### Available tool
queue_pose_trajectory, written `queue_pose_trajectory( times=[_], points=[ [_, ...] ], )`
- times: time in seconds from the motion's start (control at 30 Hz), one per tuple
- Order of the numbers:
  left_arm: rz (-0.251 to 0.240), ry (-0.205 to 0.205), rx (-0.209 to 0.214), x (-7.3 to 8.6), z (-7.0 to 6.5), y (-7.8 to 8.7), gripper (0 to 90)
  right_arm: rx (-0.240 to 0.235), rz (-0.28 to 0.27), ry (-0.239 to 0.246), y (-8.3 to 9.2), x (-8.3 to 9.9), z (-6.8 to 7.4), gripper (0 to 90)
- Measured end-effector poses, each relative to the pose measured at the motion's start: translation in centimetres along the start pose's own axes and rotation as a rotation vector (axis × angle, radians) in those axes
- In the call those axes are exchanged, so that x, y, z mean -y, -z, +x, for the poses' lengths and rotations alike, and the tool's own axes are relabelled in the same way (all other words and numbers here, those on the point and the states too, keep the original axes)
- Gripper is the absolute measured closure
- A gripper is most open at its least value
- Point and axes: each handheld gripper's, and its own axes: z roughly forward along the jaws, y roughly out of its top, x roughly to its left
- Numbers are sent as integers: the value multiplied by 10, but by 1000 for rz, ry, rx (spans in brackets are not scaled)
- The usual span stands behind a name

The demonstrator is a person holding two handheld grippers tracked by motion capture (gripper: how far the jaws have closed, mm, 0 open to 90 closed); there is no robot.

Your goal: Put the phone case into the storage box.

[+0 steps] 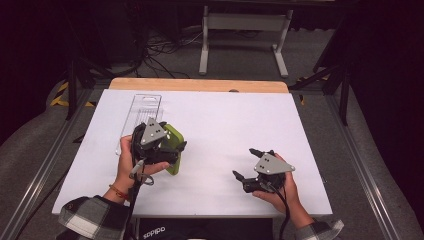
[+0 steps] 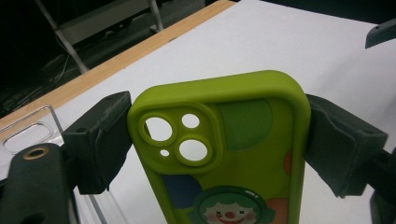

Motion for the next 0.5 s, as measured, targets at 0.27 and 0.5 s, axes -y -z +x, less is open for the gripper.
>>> queue_pose_trajectory(
  times=[0.27,0.5],
  points=[
    [-21,10,-12,-1,6,7,156,0,1,-2,0,0,0,144],
    [-43,21,-26,-3,10,14,156,1,-1,-4,0,1,-1,143]
  ],
)
